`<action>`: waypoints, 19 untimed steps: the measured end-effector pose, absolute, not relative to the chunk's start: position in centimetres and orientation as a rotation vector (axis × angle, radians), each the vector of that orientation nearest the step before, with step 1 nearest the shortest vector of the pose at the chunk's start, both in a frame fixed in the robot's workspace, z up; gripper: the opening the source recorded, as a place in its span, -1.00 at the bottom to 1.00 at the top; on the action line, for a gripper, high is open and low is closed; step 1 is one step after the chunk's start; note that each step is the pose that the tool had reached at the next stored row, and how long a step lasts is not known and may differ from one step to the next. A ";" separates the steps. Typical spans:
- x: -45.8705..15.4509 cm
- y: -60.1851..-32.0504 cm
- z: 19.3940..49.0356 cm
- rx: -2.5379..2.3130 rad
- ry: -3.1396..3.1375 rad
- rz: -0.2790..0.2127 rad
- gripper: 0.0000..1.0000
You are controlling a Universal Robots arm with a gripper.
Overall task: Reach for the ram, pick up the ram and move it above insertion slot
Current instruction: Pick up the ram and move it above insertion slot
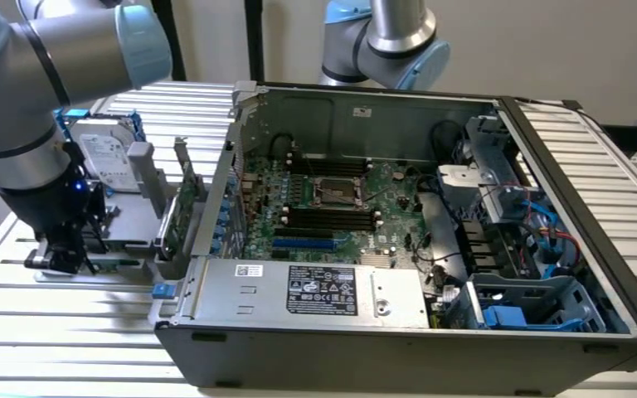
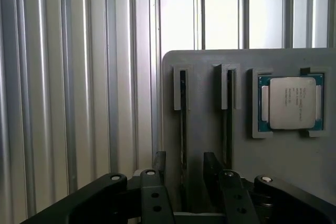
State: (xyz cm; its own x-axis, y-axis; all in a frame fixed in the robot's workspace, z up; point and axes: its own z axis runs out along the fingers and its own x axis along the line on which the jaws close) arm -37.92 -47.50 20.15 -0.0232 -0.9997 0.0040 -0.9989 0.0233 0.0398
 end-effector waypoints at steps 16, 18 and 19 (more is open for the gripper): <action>-37.6 -47.5 19.8 2.194 -2.206 -0.042 -0.16; -37.6 -47.5 19.8 2.196 -2.204 -0.044 -0.16; -37.6 -47.5 19.7 2.197 -2.202 -0.045 -0.16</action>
